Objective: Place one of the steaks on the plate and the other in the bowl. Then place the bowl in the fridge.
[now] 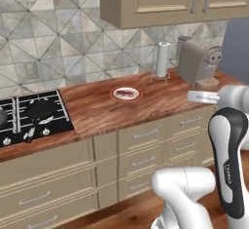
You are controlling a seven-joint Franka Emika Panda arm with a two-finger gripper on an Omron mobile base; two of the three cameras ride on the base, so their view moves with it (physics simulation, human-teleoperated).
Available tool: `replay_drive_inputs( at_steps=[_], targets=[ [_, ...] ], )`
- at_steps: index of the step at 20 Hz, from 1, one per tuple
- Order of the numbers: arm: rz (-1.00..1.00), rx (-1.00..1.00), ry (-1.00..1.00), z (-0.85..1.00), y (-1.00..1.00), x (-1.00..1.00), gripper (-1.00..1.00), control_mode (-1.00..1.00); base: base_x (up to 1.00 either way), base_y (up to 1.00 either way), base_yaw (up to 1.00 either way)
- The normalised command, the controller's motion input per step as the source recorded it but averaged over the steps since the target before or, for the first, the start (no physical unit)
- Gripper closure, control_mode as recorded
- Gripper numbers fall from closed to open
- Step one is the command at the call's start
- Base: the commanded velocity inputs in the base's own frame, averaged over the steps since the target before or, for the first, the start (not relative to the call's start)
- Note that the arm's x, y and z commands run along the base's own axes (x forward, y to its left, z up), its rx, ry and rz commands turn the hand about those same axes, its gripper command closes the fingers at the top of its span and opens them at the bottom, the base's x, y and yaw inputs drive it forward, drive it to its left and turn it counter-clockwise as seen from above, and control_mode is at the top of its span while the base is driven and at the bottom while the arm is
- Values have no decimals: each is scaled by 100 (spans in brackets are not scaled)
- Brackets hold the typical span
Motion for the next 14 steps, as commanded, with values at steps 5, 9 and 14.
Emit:
replay_drive_inputs(
  at_steps=[5,9,14],
  targets=[
    [0,0,0,0,0,0,-100,100,-2,96,4],
    [0,0,0,0,0,0,-100,100,0,70,5],
    [0,0,0,0,0,0,-100,100,0,100,4]
  ],
)
